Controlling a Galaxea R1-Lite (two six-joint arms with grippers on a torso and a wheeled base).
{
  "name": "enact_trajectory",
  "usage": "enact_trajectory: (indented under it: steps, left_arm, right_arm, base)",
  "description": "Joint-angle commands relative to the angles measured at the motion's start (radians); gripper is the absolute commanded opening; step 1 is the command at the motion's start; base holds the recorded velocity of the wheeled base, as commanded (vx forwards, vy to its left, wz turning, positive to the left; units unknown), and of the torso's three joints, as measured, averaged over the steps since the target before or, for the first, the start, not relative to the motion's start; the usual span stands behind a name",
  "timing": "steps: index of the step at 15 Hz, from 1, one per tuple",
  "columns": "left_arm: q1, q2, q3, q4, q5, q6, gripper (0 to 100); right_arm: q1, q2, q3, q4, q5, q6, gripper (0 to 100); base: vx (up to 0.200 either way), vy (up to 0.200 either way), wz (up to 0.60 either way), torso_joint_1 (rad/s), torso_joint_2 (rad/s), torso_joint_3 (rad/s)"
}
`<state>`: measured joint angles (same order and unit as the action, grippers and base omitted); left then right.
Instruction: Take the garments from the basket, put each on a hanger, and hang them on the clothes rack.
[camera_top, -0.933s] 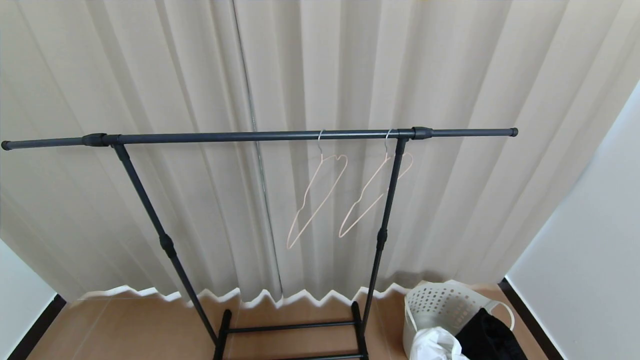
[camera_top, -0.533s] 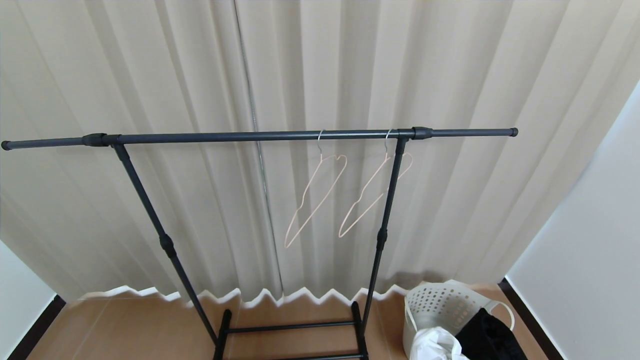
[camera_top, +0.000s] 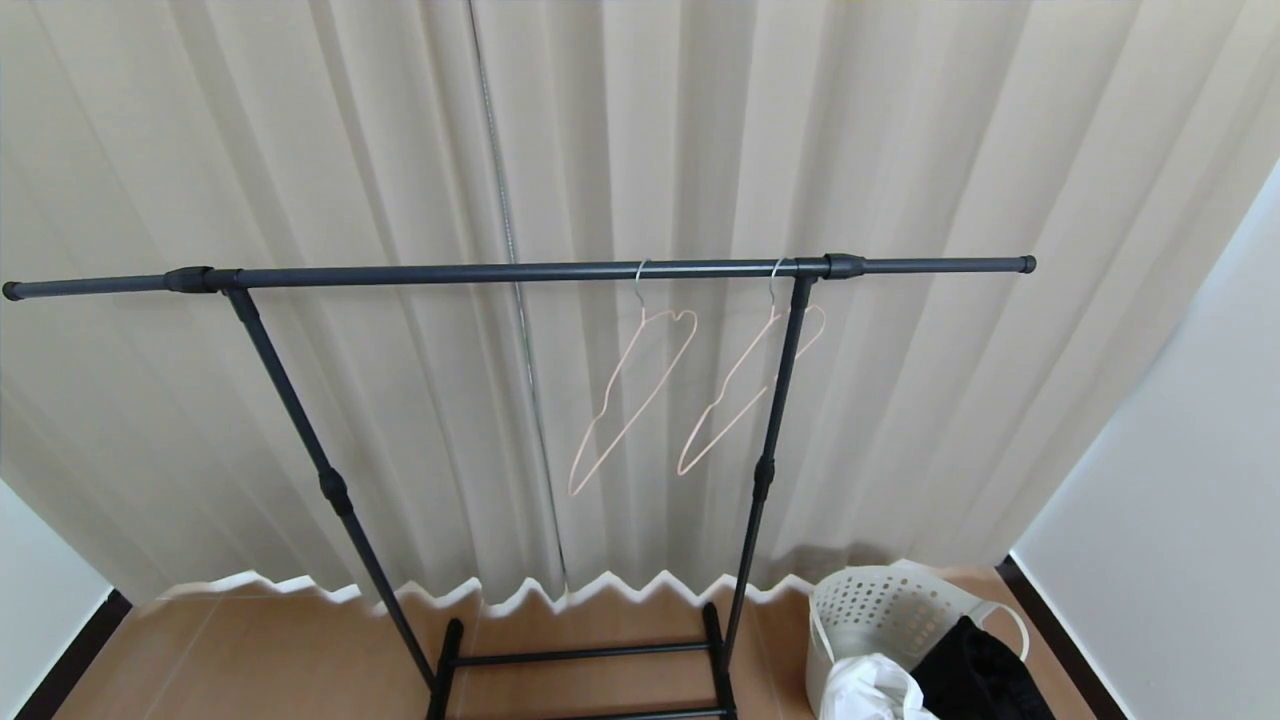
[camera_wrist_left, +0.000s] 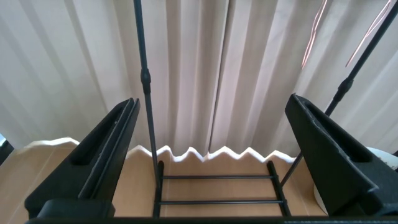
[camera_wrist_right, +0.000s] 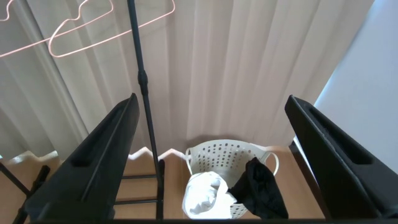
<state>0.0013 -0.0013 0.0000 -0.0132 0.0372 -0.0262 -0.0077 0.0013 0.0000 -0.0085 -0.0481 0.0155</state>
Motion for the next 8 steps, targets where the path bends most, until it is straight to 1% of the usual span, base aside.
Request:
enact_trajectory:
  steps: [1, 8]
  left_arm:
    - [0.000, 0.001, 0.000, -0.001, 0.001, -0.001, 100]
    - [0.000, 0.001, 0.000, -0.001, 0.001, 0.000, 100]
  right_arm:
    - [0.000, 0.000, 0.000, -0.001, 0.001, 0.000, 100]
    - [0.000, 0.000, 0.000, -0.001, 0.001, 0.000, 100]
  base:
    - [0.000, 0.000, 0.00, 0.000, 0.00, 0.000]
    - [0.000, 0.000, 0.00, 0.000, 0.00, 0.000]
